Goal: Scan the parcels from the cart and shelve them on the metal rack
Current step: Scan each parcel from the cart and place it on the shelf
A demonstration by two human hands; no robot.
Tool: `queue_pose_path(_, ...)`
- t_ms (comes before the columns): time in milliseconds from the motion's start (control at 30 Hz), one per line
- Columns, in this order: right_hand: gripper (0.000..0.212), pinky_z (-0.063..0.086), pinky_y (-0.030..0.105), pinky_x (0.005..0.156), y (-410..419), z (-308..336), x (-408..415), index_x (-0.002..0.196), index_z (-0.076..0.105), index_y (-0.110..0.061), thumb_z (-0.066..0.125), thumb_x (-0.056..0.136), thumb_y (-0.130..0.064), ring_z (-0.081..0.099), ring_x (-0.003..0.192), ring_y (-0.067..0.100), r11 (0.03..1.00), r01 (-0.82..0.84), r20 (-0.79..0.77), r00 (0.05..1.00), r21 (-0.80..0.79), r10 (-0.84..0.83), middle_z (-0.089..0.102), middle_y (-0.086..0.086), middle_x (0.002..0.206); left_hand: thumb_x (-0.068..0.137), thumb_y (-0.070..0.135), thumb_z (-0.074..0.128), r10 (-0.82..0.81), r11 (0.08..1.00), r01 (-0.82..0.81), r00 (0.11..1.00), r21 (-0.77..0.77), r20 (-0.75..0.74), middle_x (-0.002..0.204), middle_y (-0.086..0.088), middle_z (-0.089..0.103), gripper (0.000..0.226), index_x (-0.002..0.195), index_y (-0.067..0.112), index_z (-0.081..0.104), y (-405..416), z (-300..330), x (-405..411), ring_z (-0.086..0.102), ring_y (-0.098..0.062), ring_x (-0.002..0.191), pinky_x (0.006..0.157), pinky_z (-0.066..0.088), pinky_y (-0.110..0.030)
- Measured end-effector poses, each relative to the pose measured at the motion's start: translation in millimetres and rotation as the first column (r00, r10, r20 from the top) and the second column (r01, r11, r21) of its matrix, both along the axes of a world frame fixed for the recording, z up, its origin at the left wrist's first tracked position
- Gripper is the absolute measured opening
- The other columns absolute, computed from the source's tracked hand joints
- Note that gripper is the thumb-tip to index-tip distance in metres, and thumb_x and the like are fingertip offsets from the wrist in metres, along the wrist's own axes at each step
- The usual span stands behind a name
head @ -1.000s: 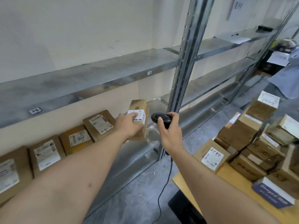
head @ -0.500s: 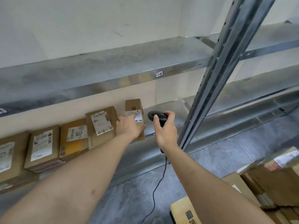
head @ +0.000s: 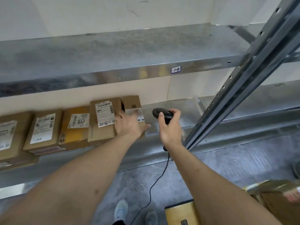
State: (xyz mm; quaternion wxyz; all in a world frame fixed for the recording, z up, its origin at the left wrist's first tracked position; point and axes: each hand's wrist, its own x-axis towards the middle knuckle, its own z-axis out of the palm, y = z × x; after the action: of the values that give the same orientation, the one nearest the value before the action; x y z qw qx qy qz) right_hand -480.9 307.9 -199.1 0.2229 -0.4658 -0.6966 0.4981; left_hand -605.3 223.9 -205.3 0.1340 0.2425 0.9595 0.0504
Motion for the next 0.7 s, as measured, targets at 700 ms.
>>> queue_pose_path(700,0.033,0.051,0.039,0.086,-9,0,-30,0.13,0.039,-0.03,0.053,0.105,-0.046,0.065,0.096,0.02,1.0,-0.005,0.009,1.0,-0.016,0.005,0.063,-0.009,0.104,0.085,0.072,0.067,-0.343,0.938,0.343,0.939,-0.051,0.011,0.168,-0.012,0.024,0.095,0.162,0.031,0.028,-4,-16,-38,0.015,-0.035,0.159,0.127,0.019,-0.057)
